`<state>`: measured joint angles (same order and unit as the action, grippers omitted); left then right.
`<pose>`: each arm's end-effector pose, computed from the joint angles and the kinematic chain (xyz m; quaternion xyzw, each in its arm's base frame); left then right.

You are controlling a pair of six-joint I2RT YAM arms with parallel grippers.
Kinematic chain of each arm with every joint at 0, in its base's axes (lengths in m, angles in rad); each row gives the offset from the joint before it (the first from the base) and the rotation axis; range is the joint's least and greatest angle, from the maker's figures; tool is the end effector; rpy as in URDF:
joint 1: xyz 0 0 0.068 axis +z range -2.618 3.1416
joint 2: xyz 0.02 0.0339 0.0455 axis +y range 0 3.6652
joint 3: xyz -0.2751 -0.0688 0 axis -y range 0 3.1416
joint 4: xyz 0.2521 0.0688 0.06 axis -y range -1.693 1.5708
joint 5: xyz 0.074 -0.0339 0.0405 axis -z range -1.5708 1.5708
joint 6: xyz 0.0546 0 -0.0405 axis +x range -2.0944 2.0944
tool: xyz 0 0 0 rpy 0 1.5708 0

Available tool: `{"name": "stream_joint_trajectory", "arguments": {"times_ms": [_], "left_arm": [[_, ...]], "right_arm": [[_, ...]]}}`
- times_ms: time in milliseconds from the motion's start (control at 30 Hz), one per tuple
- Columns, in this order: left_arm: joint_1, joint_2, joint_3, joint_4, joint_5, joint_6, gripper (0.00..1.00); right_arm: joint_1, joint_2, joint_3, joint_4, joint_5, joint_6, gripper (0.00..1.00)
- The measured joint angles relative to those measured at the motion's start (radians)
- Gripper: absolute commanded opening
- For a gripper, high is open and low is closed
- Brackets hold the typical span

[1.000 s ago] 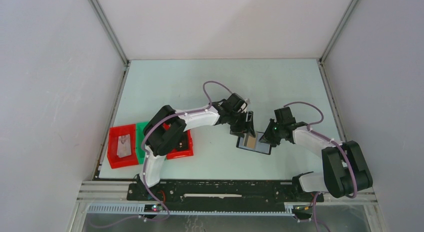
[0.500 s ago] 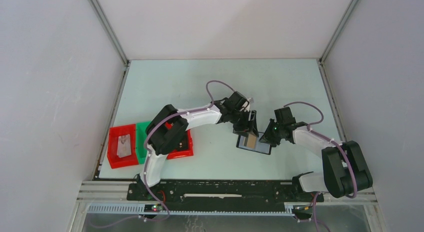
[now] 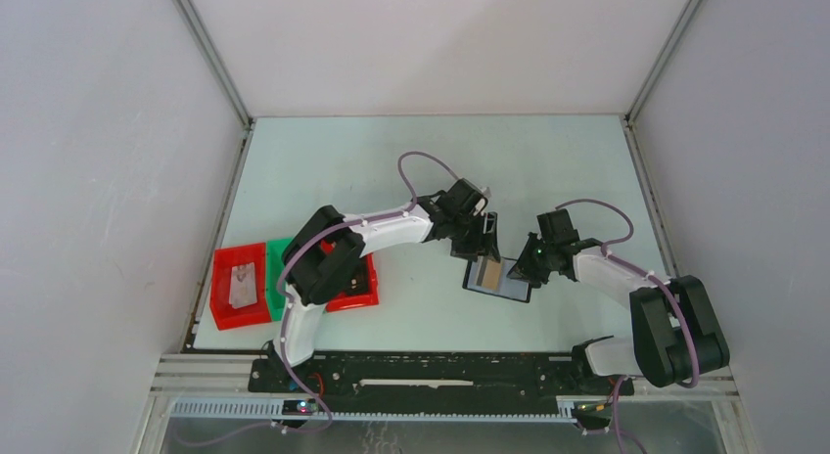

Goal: Take the credit cards out of the card holder
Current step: Remove the credit card from the card holder.

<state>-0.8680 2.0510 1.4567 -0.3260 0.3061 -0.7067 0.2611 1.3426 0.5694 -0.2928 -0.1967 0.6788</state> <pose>0.2886 -0.3661 0.1657 0.1240 0.9295 -0.3257 0.1205 0.2308 0.0727 0.1367 0.1758 0.9478 0.1973 0.1785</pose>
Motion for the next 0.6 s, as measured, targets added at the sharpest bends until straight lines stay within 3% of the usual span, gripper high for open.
{"name": "stream_joint_trajectory", "arguments": {"times_ms": [600], "left_arm": [[0.0,0.0,-0.005,0.003,0.016,-0.001,0.68]], "right_arm": [[-0.005,0.0,0.0,-0.001,-0.002,0.0,0.18]]}}
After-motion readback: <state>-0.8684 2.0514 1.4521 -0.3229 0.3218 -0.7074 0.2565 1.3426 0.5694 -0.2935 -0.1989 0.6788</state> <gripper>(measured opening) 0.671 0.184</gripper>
